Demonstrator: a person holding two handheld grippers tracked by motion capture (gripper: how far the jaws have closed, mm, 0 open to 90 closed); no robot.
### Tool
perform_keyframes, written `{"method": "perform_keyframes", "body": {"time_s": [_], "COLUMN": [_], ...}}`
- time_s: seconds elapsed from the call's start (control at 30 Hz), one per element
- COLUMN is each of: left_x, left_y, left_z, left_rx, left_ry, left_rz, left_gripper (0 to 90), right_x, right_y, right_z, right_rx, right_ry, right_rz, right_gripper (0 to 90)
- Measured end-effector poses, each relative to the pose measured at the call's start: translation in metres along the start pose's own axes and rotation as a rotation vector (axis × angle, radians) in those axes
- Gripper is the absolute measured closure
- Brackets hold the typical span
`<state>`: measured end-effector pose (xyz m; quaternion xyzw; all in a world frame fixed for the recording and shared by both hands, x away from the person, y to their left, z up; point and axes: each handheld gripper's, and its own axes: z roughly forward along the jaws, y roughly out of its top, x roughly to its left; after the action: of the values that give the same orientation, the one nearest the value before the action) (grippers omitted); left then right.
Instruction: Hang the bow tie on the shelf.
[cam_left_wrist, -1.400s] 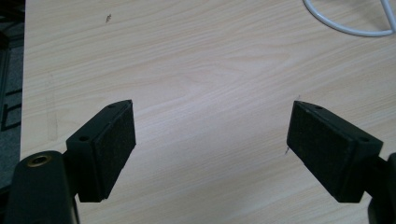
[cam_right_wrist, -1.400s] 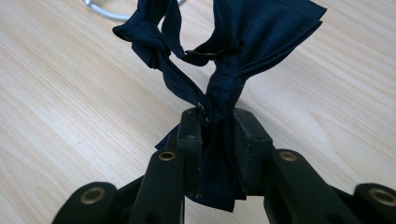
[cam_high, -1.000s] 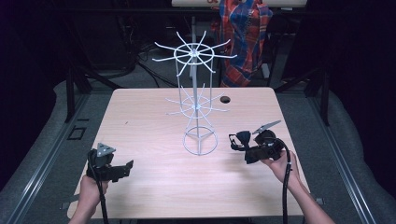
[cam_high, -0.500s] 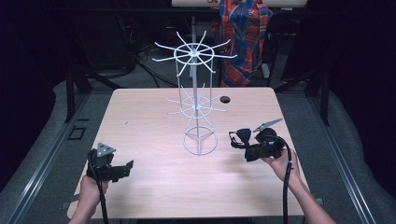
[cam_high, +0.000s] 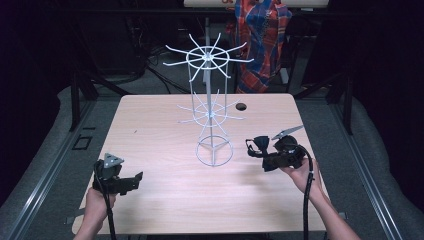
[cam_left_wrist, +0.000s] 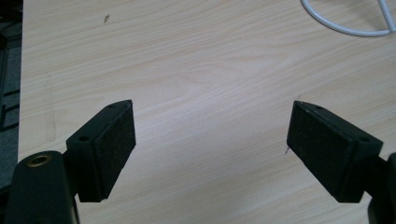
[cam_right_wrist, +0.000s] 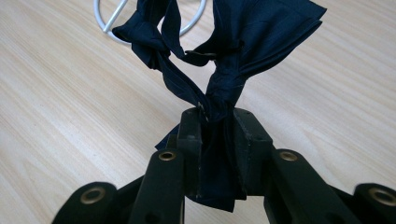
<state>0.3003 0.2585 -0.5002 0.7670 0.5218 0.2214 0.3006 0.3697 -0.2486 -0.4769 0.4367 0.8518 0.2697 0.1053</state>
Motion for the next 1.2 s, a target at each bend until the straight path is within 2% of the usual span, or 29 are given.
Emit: {"method": "perform_keyframes", "body": {"time_s": [0.17, 0.53, 0.73, 0.9, 1.2], "left_x": [0.000, 0.000, 0.001, 0.001, 0.001], "left_y": [0.000, 0.000, 0.000, 0.000, 0.000], "left_z": [0.001, 0.001, 0.000, 0.000, 0.000], "left_rx": [0.003, 0.006, 0.005, 0.002, 0.004], "left_ry": [0.000, 0.001, 0.001, -0.001, -0.004], "left_rz": [-0.002, -0.001, -0.001, -0.001, 0.002], "left_gripper": [15.8, 15.8, 15.8, 15.8, 15.8], "right_x": [-0.001, 0.000, -0.002, -0.004, -0.005], "right_y": [0.003, 0.011, 0.019, 0.028, 0.027], "right_z": [-0.004, -0.008, -0.006, -0.006, -0.013], "right_rx": [-0.033, -0.046, -0.057, -0.074, -0.109], "right_ry": [0.002, 0.002, 0.016, 0.005, 0.002], "right_rz": [0.005, 0.001, 0.022, 0.032, 0.033], "right_gripper": [74.2, 74.2, 74.3, 74.4, 74.5]}}
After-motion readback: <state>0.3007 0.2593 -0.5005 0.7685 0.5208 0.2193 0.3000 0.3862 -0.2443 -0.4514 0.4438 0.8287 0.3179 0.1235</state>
